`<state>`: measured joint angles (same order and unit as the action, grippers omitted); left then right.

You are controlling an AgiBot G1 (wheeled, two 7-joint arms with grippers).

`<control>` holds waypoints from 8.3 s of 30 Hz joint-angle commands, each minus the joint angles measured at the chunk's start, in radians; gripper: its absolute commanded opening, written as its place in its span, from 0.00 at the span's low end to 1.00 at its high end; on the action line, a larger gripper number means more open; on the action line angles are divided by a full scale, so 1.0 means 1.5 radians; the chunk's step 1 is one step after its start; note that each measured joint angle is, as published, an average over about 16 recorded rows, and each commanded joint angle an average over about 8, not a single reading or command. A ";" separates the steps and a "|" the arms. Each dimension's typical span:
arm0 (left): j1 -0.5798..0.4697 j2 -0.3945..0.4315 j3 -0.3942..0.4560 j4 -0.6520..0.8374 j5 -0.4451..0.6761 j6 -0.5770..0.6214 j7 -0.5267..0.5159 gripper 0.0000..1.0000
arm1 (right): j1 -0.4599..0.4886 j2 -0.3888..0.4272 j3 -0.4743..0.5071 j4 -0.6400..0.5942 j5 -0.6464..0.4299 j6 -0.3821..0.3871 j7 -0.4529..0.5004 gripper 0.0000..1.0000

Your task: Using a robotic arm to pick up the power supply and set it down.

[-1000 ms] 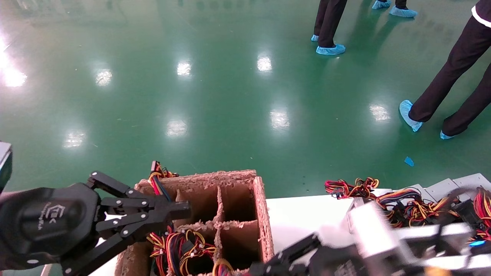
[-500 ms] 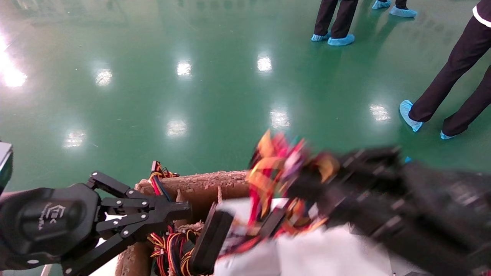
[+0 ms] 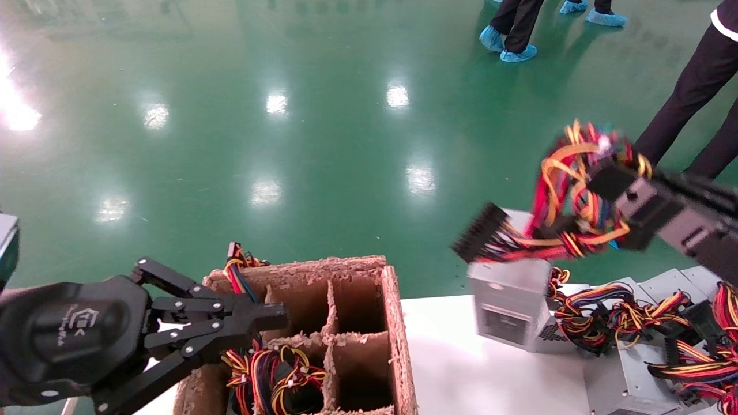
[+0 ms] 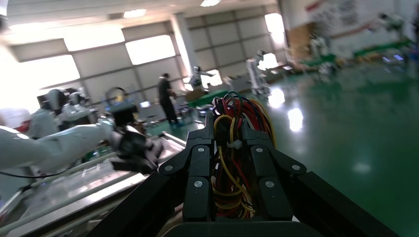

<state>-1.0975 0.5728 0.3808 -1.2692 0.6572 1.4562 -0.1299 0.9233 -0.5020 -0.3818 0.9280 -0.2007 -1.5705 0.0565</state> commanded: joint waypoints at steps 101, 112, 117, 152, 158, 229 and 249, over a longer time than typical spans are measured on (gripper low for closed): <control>0.000 0.000 0.001 0.000 0.000 0.000 0.000 0.00 | -0.167 0.038 -0.051 -0.463 -0.020 -0.005 -0.072 1.00; 0.000 0.000 0.001 0.000 0.000 0.000 0.000 0.00 | -0.178 0.042 -0.036 -0.438 0.006 -0.007 -0.101 1.00; 0.000 0.000 0.001 0.000 0.000 0.000 0.000 0.00 | -0.185 0.045 -0.020 -0.406 0.032 -0.011 -0.134 1.00; 0.000 0.000 0.001 0.000 -0.001 0.000 0.000 1.00 | -0.054 -0.009 0.028 -0.085 -0.139 0.017 -0.043 1.00; 0.000 0.000 0.001 0.000 -0.001 0.000 0.000 1.00 | -0.025 -0.021 0.036 -0.023 -0.180 0.024 -0.018 1.00; 0.000 -0.001 0.001 0.000 -0.001 -0.001 0.001 1.00 | 0.100 -0.073 0.068 0.236 -0.353 0.050 0.087 1.00; 0.000 -0.001 0.001 0.000 -0.001 -0.001 0.001 1.00 | 0.100 -0.072 0.068 0.235 -0.352 0.050 0.087 1.00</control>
<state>-1.0977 0.5721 0.3822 -1.2689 0.6559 1.4554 -0.1290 1.0729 -0.6105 -0.2800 1.2812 -0.7285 -1.4957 0.1864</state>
